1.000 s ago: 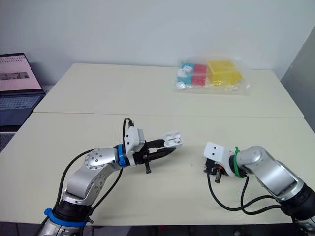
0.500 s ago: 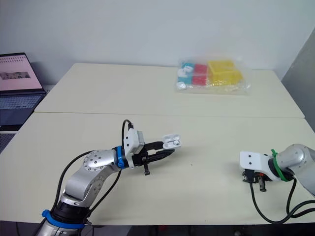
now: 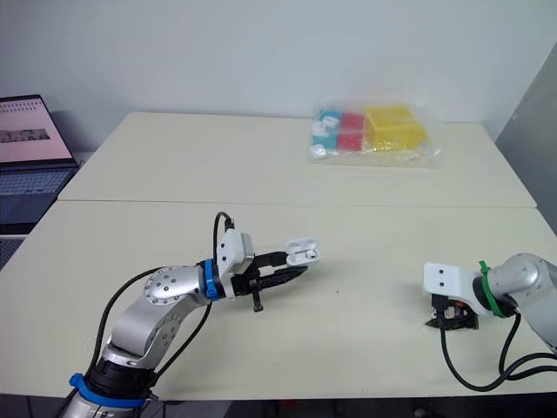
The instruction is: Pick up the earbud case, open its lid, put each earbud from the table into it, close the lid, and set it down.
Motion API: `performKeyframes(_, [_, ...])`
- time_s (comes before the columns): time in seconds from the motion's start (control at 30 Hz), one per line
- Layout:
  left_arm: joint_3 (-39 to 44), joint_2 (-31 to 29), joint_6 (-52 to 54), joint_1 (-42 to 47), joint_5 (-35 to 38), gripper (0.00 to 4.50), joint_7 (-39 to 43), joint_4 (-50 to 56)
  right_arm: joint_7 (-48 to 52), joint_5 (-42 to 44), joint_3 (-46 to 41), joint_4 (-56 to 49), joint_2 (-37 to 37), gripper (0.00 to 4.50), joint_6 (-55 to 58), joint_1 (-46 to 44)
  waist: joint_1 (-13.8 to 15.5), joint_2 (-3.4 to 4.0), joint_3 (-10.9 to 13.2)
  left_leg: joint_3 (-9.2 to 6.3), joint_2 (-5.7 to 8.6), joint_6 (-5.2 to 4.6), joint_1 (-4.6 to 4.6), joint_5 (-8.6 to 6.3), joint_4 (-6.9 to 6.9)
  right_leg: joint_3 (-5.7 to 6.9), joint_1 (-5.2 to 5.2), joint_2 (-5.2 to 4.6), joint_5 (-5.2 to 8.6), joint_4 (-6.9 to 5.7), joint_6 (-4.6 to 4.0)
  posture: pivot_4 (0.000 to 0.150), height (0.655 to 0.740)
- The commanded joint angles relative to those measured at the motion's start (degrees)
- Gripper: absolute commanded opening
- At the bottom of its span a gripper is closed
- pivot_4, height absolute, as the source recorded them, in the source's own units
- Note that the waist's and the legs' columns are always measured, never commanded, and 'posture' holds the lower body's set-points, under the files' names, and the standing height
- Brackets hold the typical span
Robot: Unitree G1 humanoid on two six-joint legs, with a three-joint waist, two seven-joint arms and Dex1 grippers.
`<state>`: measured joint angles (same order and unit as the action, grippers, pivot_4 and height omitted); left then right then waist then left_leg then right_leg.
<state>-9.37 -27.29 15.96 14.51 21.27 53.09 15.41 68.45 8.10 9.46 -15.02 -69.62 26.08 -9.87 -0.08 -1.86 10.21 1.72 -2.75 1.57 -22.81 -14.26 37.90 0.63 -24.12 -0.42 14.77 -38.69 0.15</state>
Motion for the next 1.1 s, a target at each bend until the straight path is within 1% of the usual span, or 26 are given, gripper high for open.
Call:
performKeyframes(0.03, [0.68,-0.29,-0.17,-0.78,0.63,0.80,-0.43,2.92,1.17,3.79,-6.76,-6.63,-2.62,3.27,4.97,1.76,0.02,0.01,0.00,-0.01,0.00,0.00,0.01,0.00,0.00,0.00,0.00,0.00,0.00,0.00,0.00,0.150,0.7378])
performKeyframes(0.13, [0.84,-0.35,-0.31,-1.95,0.66,0.80,-0.71,3.51,1.76,4.63,-8.98,-10.88,-5.44,3.27,9.60,4.85,0.10,0.02,0.00,-0.02,0.00,0.00,0.00,0.00,0.00,0.03,0.01,-0.02,0.00,0.00,0.00,0.150,0.7378])
performKeyframes(0.23, [0.42,-0.03,-0.58,-2.47,0.30,0.80,-1.04,3.62,1.01,1.04,-6.17,-11.40,-8.27,3.27,10.97,4.87,0.08,0.02,0.00,-0.01,0.01,0.00,0.02,0.00,0.04,0.02,0.02,-0.05,0.00,-0.01,0.00,0.150,0.7378])
performKeyframes(0.33, [0.10,0.32,-0.89,-2.68,0.17,0.80,-1.41,3.47,0.25,0.83,-4.04,-11.76,-7.40,3.27,14.83,2.43,0.04,0.02,0.00,-0.01,0.02,0.00,0.05,0.00,0.05,0.00,0.02,-0.07,-0.01,-0.03,0.01,0.150,0.7378])
performKeyframes(0.47, [-1.17,1.71,-1.39,-2.97,-0.60,0.80,-2.45,3.48,1.39,-7.73,3.02,-8.43,-9.20,3.27,9.05,-0.88,-0.03,0.03,0.00,0.00,0.02,0.00,0.05,0.00,0.01,0.00,0.00,-0.06,0.00,-0.03,0.00,0.150,0.7378])
performKeyframes(0.5, [-1.36,1.87,-1.63,-3.13,-0.77,0.80,-2.53,3.43,1.27,-9.20,4.34,-7.40,-8.58,3.27,8.35,-2.40,-0.02,0.03,0.00,0.00,0.02,0.00,0.04,0.00,0.01,0.00,0.00,-0.06,0.00,-0.02,-0.01,0.150,0.7378])
performKeyframes(0.6, [-1.56,2.25,-1.86,-3.32,-1.12,0.80,-2.97,3.29,2.98,-9.96,6.52,-6.36,-6.65,3.27,9.03,-5.90,-0.07,0.04,0.00,0.02,0.02,0.00,0.02,0.00,0.00,-0.02,-0.04,-0.06,0.01,-0.01,-0.01,0.150,0.7378])
performKeyframes(0.7, [-1.77,2.52,-1.96,-3.48,-1.46,0.80,-3.15,3.27,4.29,-11.53,8.72,-5.79,-5.15,3.27,9.14,-7.90,-0.05,0.04,0.00,0.01,0.00,0.00,0.03,0.00,0.00,0.00,-0.03,-0.02,0.01,-0.03,-0.02,0.150,0.7378])
performKeyframes(0.93, [-1.89,2.85,-2.02,-4.00,-1.68,0.80,-3.45,3.44,6.43,-13.63,11.85,-6.10,-2.37,3.27,11.35,-10.39,-0.06,0.04,0.00,-0.01,0.01,0.00,0.04,0.00,0.02,-0.04,-0.02,-0.04,0.01,-0.04,-0.02,0.150,0.7378])
performKeyframes(1.1, [-2.09,3.08,-1.99,-4.12,-1.79,0.80,-3.76,3.58,7.21,-14.71,11.97,-5.19,-2.02,3.27,10.90,-10.53,-0.03,0.04,0.00,-0.01,0.01,0.00,0.03,0.00,0.02,0.01,-0.02,-0.04,0.01,-0.06,-0.02,0.150,0.7378])
